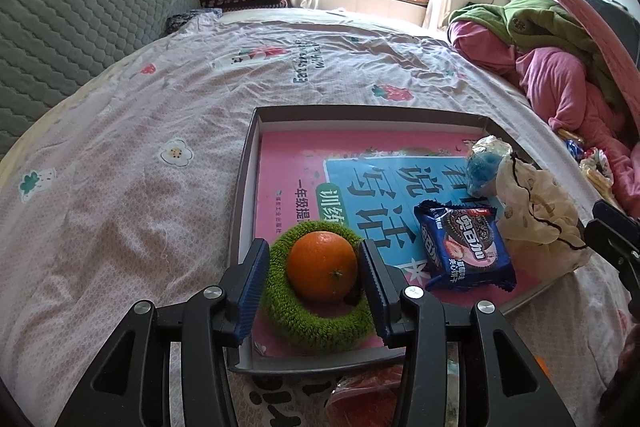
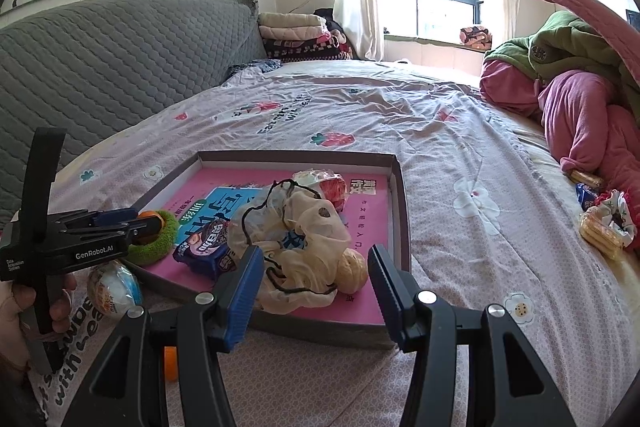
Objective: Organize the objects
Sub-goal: 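Open the left tool to release the orange onto the green ring, then withdraw both tools from the grey box toward the remaining items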
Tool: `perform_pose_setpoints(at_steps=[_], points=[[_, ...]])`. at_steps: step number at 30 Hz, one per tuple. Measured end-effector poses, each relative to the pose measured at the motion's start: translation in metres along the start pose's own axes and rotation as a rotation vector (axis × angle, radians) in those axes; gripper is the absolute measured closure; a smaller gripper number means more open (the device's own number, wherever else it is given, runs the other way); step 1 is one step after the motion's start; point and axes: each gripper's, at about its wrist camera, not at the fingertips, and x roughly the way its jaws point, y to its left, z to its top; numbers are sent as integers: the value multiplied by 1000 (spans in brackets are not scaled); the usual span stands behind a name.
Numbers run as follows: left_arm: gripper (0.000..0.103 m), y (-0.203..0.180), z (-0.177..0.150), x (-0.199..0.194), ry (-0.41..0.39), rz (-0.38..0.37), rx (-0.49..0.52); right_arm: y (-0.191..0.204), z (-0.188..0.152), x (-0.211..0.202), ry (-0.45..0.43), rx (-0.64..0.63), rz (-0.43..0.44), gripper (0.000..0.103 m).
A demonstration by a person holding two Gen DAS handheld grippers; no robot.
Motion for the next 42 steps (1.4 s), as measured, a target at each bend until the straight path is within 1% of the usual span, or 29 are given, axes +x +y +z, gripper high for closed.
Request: perform_pose_setpoints(at_steps=[14,15,17,24,26,29,32,36,42], points=[[54,-2,2,-20,-33,19,-3,-4,-1,-3,-5,-3,-10,49],[53,-2,3,-21,-35,22,-4,-4,0,-4,-9,-2,-12,49],[47,-2,3,-26,-41,28,-14,-5,1,-7,-15,1,-7,49],[45,-9,4,-43,-59,24,-38,-4,5,-18,-45,2,5,49],[43,-12,5,-48,-69,27,-38,-3,6,-21,-56,3,5,49],[42,-16,7,-58,-89,23,-38,-3,7,-27,-72,12,4,49],[41,-19,8,-70,-108,28,-32,-1,7,-34,-91,11,20,47],[41,-20,6,-84,-117,30,-36,8,6,-44,-98,-6,62,45],[41,-22,-2,-99,-107,31,-38,30,-5,-55,-76,-63,129,45]])
